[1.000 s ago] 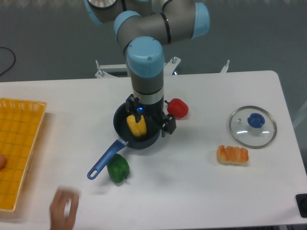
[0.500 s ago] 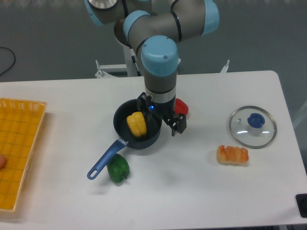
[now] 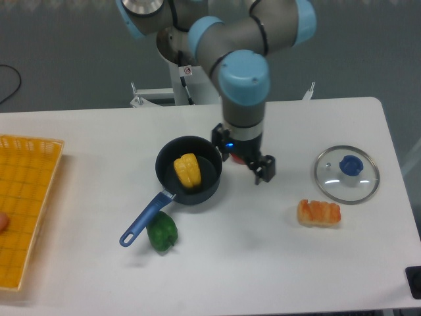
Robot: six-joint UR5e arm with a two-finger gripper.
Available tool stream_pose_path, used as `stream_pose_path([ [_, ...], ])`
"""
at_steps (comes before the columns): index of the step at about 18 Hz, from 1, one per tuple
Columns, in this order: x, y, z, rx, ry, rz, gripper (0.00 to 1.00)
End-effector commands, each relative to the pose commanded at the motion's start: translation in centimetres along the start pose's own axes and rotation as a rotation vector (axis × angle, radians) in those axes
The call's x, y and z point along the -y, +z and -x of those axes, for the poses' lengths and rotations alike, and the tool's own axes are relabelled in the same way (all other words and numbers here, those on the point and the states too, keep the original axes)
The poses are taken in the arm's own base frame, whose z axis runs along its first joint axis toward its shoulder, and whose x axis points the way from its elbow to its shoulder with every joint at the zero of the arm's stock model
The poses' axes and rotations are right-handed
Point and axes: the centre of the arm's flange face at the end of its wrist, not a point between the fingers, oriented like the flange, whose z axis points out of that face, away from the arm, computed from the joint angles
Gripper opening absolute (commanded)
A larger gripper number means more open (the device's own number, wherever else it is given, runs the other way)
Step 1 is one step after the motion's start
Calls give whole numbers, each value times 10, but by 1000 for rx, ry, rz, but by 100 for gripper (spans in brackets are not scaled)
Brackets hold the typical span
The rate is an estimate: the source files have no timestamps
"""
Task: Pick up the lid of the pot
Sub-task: 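Move the open gripper over toward the glass lid's blue knob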
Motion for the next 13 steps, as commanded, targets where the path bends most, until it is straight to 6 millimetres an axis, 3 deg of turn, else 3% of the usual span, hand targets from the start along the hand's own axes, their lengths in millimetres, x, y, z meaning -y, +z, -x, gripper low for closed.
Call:
stream_pose_path([
  [3,-28,10,12,-10,0,19,100],
  [10,-139,23,45,-27,15,25,100],
  [13,-182,49,57,-60,-66,20,100],
])
